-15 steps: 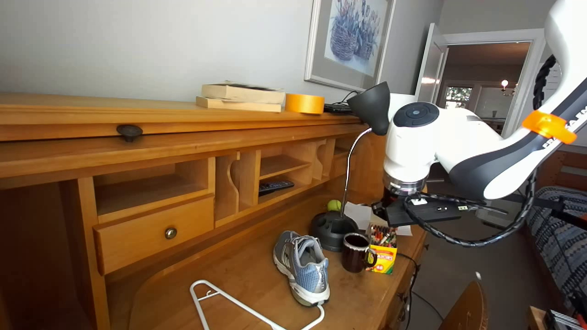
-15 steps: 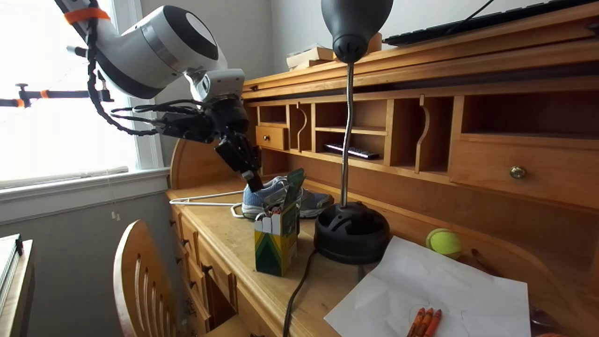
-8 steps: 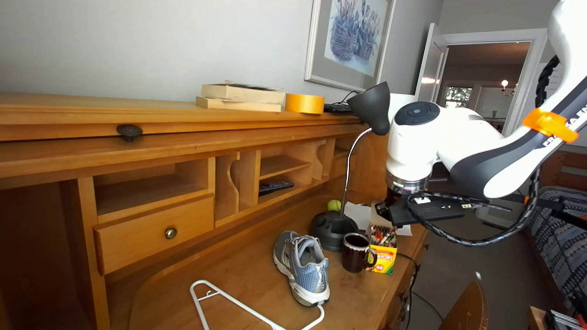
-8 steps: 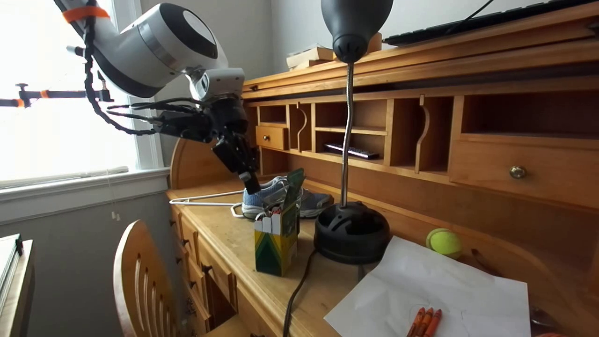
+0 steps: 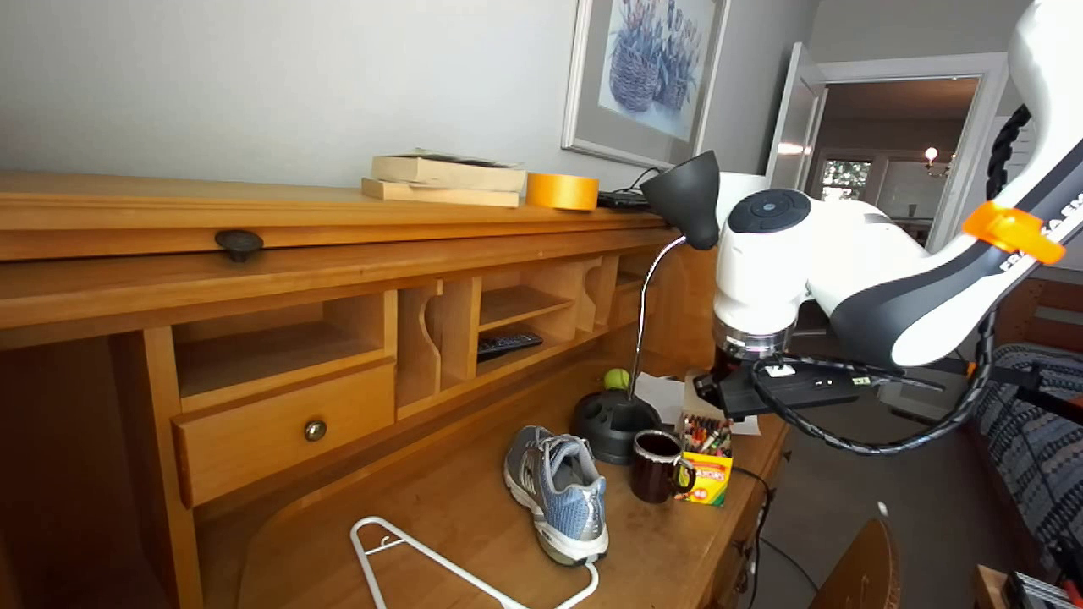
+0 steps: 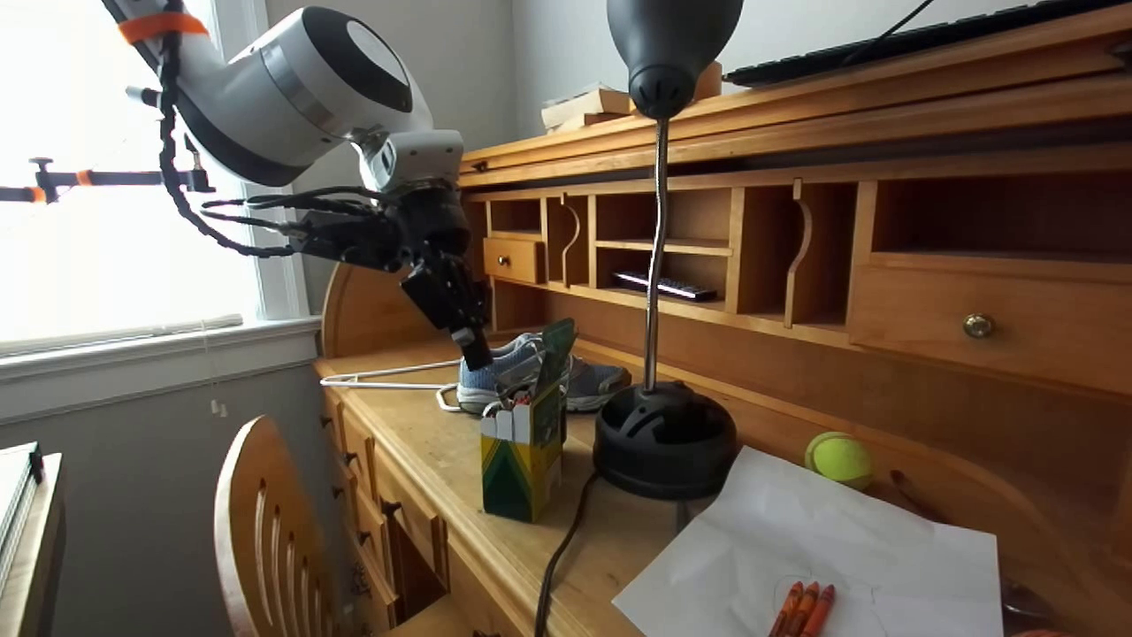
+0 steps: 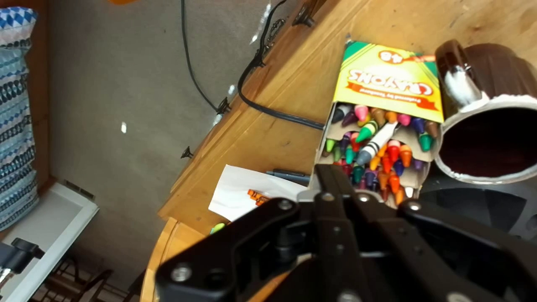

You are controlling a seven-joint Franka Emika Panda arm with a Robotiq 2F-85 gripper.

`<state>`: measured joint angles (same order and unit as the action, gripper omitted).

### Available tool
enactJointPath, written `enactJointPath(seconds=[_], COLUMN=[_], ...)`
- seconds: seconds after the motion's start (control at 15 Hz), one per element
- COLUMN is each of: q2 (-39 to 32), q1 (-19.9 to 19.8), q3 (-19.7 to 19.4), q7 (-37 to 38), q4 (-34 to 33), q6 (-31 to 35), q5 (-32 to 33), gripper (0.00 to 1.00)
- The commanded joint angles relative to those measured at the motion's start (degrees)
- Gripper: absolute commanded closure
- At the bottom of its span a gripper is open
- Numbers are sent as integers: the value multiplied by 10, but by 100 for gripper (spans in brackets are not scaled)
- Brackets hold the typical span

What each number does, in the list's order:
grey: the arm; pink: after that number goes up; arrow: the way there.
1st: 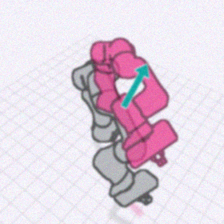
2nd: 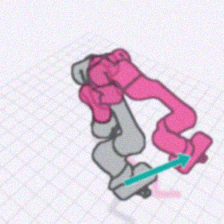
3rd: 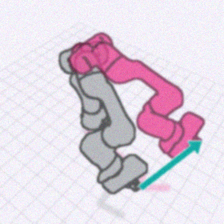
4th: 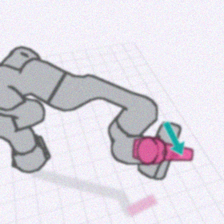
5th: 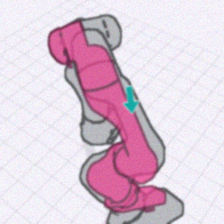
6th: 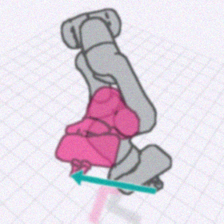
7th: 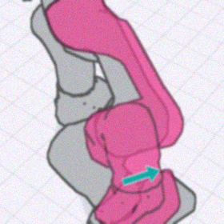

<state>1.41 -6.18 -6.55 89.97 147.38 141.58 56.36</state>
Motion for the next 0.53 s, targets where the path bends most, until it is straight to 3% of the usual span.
enactJointPath(seconds=[0.0, 0.47], q2=[-9, -22], q1=[-5, -5], q3=[-2, -3], q7=[0, 14], q4=[-1, -11], q6=[11, 17], q5=[5, 23], gripper=[100, 100])
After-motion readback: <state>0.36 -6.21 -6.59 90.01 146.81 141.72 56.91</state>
